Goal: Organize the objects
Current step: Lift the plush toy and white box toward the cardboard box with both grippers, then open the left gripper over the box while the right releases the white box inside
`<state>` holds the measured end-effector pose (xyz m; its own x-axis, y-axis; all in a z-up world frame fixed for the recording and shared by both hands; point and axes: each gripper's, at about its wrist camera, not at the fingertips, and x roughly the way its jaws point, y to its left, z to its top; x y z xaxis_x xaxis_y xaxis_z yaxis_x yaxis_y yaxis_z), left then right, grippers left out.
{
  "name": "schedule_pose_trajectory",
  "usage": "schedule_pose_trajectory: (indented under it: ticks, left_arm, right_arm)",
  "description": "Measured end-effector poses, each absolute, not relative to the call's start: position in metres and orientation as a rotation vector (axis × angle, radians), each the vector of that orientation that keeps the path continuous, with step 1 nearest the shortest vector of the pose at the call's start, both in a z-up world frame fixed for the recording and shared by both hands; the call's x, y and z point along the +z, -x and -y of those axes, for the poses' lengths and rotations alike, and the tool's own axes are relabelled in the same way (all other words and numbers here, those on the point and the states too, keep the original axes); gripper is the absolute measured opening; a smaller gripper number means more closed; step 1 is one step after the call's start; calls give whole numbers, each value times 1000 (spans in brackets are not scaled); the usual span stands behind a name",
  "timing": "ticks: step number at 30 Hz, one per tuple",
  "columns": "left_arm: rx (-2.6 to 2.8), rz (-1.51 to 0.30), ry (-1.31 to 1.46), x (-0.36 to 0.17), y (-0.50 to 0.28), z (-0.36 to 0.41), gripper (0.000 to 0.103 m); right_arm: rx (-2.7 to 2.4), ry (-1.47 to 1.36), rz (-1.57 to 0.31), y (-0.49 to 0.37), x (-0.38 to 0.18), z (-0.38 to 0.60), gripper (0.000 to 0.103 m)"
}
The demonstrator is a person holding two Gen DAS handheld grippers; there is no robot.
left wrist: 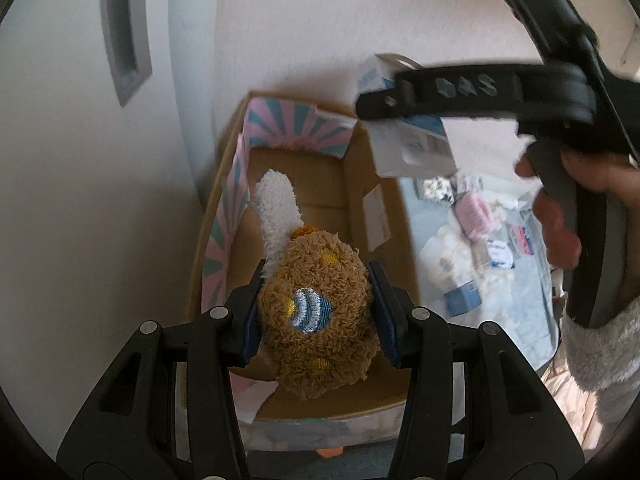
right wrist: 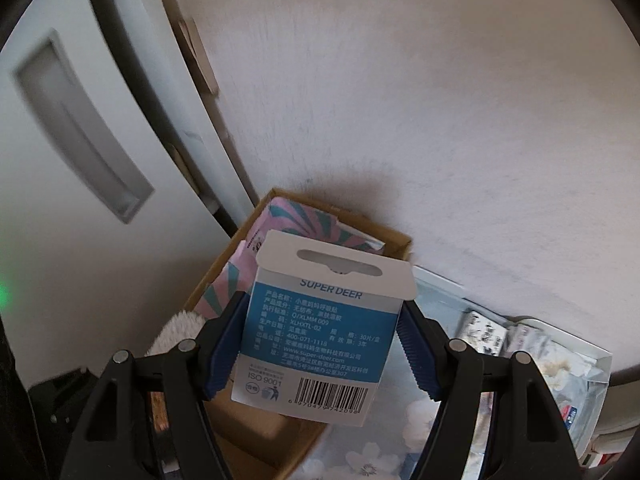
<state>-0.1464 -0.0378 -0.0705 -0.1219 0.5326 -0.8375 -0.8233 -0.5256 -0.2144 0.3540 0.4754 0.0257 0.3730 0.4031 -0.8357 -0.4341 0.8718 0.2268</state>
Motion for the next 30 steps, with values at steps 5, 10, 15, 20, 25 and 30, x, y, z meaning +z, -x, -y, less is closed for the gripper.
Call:
schedule_pose_trajectory:
  ticks: [5, 10, 15, 20, 25, 30]
  left_arm:
    - [1771, -412, 1211, -101, 151, 29, 43]
    - [1741, -468, 1251, -129, 151, 15, 43]
    - [1721, -524, 1267, -148, 149, 8, 43]
    - [1716, -564, 1256, -158, 146, 2, 43]
    - [1730, -571, 1248, -156, 145, -1, 43]
    - [1745, -573, 1250, -147, 144, -5, 83]
  right_arm:
    - [537, 43, -1130, -378, -3, -502, 68]
    - [539, 35, -1207, -392, -35, -515, 68]
    - [548, 58, -1250, -399, -60, -528, 68]
    - [552, 55, -1272, -403, -76, -528, 68]
    - [555, 50, -1269, -406, -77, -522, 68]
    - [581, 91, -1279, -408, -72, -522, 71]
